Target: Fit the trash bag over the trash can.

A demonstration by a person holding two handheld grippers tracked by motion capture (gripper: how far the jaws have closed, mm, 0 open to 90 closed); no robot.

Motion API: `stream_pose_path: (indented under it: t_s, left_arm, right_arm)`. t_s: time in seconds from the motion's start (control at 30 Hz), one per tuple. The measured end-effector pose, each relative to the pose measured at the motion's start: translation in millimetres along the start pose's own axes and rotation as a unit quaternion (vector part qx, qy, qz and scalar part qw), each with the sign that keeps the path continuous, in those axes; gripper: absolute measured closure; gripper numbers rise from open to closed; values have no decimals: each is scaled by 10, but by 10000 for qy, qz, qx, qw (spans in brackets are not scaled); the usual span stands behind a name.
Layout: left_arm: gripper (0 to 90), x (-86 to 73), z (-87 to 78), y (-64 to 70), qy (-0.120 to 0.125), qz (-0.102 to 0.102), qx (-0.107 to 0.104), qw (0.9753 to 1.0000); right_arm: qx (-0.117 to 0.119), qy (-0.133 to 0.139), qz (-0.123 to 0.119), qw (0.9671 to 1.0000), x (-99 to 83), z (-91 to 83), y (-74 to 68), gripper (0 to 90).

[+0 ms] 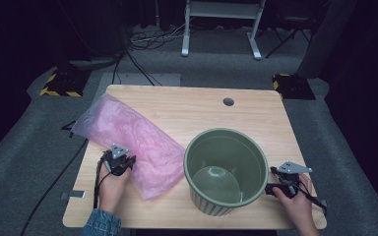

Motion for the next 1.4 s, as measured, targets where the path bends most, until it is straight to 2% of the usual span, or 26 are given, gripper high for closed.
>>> stream_pose_path:
  t_s: [0.13, 0.2, 0.43, 0.63, 0.73, 0.9, 1.4]
  left_arm:
    - [893, 148, -129, 14, 511, 57, -152, 9986]
    - [893, 186, -188, 39, 601, 105, -267, 9978]
    - [893, 304, -391, 96, 912, 336, -444, 9943]
    - [893, 409, -607, 169, 1144, 548, -559, 9903]
    - [893, 484, -713, 206, 1293, 696, -601, 9873]
    - [893, 584, -852, 232, 1467, 912, -574, 9833]
    - [894, 929, -1212, 193, 1888, 1235, -364, 9735]
  right_arm:
    - [13, -5, -12, 10000, 2, 2, 2, 220]
    - [11, -3, -13, 10000, 2, 2, 2, 221]
    - [-2, 1, -15, 10000, -1, -2, 4, 222]
    - [1, 1, -15, 10000, -1, -2, 4, 222]
    - [-2, 5, -21, 10000, -2, -2, 4, 223]
    - [-3, 14, -28, 10000, -2, -2, 2, 226]
    - [-7, 15, -28, 10000, -1, -2, 4, 226]
Point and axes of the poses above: each handheld gripper's, and its own axes: z roughly forward along the jaws, x roughly out of its top, y roughly to its right, the point moved 10 cm from there along z, roughly forward along the jaws, and after that the axes turned 13 degrees about z, right-handed, at the moved point
